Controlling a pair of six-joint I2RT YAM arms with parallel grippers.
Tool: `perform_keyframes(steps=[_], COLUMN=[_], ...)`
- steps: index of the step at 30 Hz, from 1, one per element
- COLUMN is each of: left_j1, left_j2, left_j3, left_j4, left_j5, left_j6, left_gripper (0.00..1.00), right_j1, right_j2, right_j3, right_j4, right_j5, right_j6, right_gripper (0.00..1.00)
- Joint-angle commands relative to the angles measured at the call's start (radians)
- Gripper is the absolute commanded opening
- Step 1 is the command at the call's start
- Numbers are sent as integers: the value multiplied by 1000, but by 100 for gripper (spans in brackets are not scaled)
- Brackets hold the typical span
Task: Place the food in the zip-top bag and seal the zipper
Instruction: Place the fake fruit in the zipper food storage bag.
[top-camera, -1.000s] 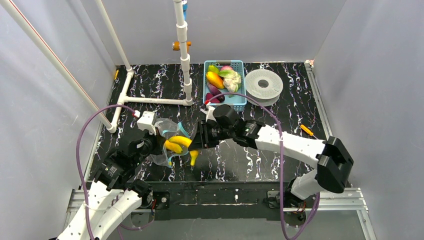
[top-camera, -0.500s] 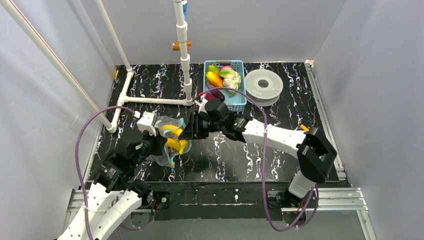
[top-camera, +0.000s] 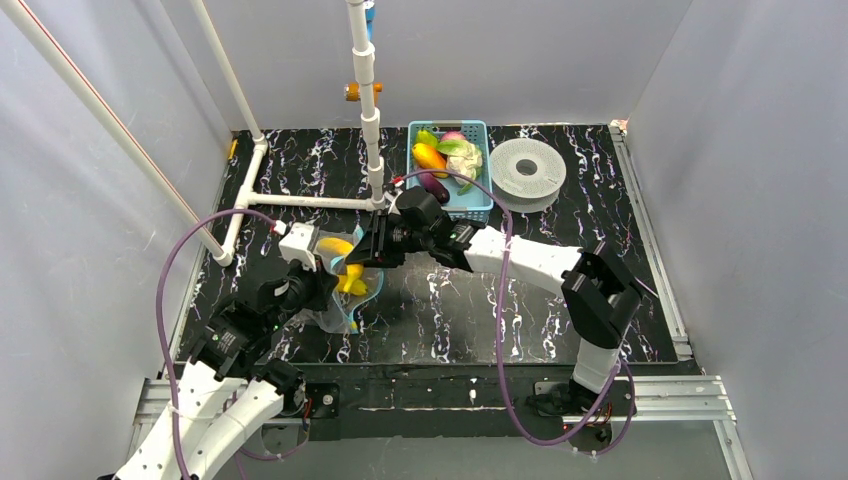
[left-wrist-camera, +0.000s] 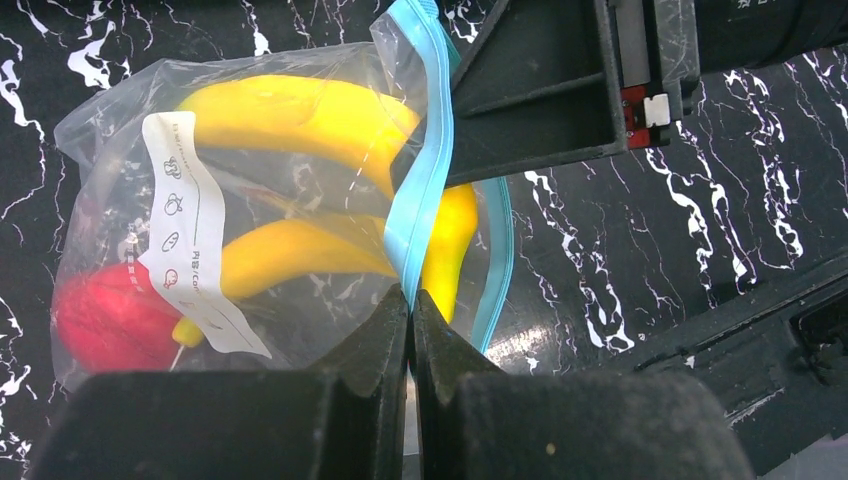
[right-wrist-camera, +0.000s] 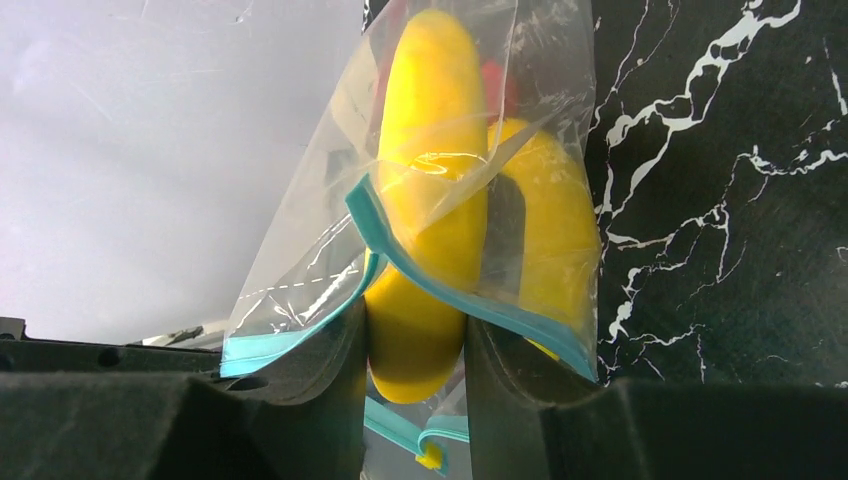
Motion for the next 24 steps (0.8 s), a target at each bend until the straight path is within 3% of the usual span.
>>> perform_keyframes(steps=[1, 7, 13, 19, 24], left_j1=[-5, -4, -4, -4, -4], left_j2=[-23, -48, -50, -31, -25], left_j3=[-5, -7, -9, -7, -8], left_j4=[12, 11, 10, 9, 9], left_j5=[10, -28, -45, -45, -45], left_j6=[9, 6, 4, 4, 4], left_gripper=[0, 0, 0, 0, 0], right_j1=[14, 27, 27, 22, -12], right_j2=[-7, -62, -156, -325, -491], right_j3=[70, 33, -28, -92, -161], right_j4=[-17, -45, -89, -168, -269], right_j5=[55, 78, 102, 209, 475], right_j6=[-74, -186, -273, -464, -623], right_gripper=[40, 72, 74, 76, 76])
